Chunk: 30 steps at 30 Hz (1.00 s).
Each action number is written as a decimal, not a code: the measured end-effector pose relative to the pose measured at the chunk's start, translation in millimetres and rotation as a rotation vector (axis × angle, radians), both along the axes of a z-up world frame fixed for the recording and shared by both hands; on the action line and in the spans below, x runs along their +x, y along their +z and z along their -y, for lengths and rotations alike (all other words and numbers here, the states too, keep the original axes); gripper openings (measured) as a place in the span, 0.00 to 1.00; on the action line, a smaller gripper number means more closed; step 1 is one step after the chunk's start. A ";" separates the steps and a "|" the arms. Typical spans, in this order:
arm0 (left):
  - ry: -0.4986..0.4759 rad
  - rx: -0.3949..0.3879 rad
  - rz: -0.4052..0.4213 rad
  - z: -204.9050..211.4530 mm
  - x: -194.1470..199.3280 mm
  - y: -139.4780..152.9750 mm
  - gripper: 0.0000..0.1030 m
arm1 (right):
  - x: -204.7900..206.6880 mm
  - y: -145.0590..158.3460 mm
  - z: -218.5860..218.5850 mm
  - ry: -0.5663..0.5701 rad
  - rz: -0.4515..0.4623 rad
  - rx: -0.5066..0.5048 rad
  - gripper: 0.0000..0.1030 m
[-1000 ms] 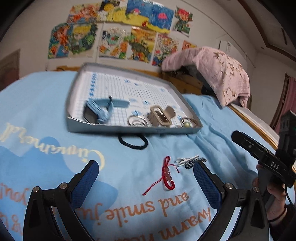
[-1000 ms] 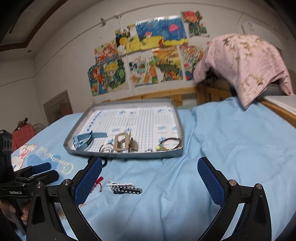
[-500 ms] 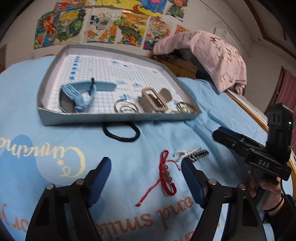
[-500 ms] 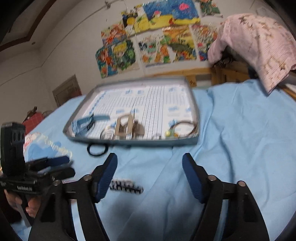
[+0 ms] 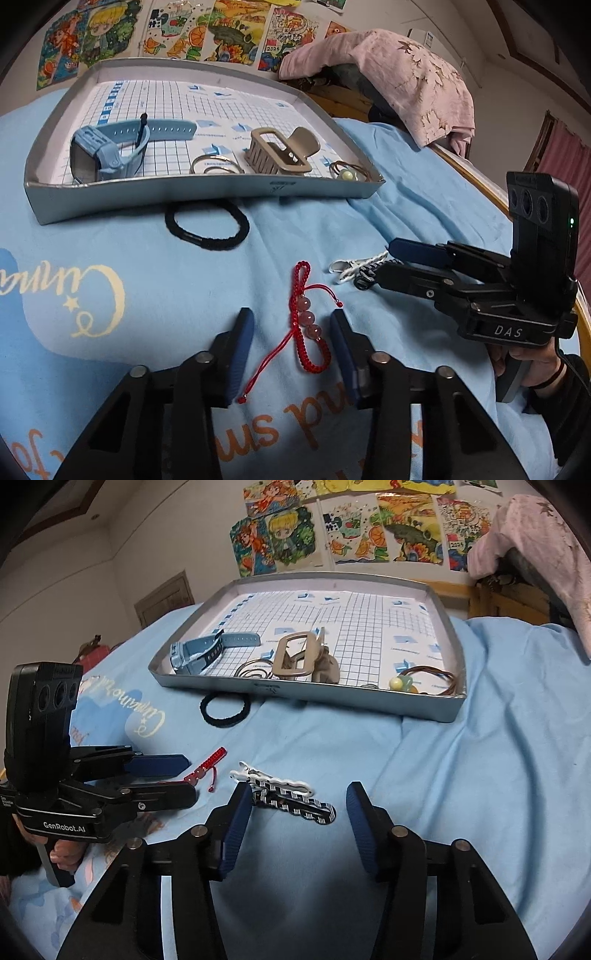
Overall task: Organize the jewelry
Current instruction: 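Grasp the red beaded string with the left tool while the right tool grasps the black chain keyring, then carry the red string into the tray with the left tool while the right tool releases the chain there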
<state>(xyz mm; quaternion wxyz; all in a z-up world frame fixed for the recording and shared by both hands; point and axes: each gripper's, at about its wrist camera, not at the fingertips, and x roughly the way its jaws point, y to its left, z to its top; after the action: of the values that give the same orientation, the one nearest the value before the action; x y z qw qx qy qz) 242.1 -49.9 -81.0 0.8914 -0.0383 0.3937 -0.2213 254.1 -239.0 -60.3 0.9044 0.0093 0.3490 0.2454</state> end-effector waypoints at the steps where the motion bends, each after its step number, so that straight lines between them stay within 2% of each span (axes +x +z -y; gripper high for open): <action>1: 0.001 0.005 -0.005 0.7 0.9 -1.1 0.30 | 1.2 -0.4 -1.4 0.006 -0.003 -0.004 0.45; 3: -0.002 0.008 -0.015 1.6 1.7 -3.2 0.20 | 2.8 -2.3 -3.1 0.015 -0.016 -0.009 0.40; 6: -0.001 0.010 -0.022 0.6 1.0 -5.2 0.12 | 0.6 -4.4 -4.8 0.032 -0.028 -0.016 0.38; 10: 0.008 -0.014 -0.018 -6.4 -3.4 -6.4 0.11 | -9.6 -6.1 -12.2 0.080 -0.037 -0.052 0.36; 12: 0.022 -0.030 -0.009 -10.6 -7.1 -6.2 0.11 | -15.1 -5.2 -15.2 0.098 -0.031 -0.068 0.29; 17: 0.086 -0.058 0.002 -23.2 -12.3 -5.1 0.10 | -19.7 -3.4 -21.0 0.142 -0.029 -0.085 0.28; 25: 0.105 -0.073 0.006 -28.6 -14.0 -6.9 0.10 | -6.1 -7.8 -33.9 0.165 -0.080 -0.114 0.26; 27: 0.103 -0.078 0.016 -28.1 -15.4 -6.2 0.10 | -6.9 -9.6 -37.0 0.150 -0.077 -0.128 0.09; 30: 0.099 -0.100 0.036 -30.6 -18.0 -3.4 0.10 | -13.3 -8.9 -40.1 0.141 -0.059 -0.129 0.08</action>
<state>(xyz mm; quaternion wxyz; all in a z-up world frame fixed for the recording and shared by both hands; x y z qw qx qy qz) 224.1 -19.4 -84.4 0.9051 -0.0983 0.3637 -0.1971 240.7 -198.9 -69.3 0.8729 -0.0666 0.3901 0.2853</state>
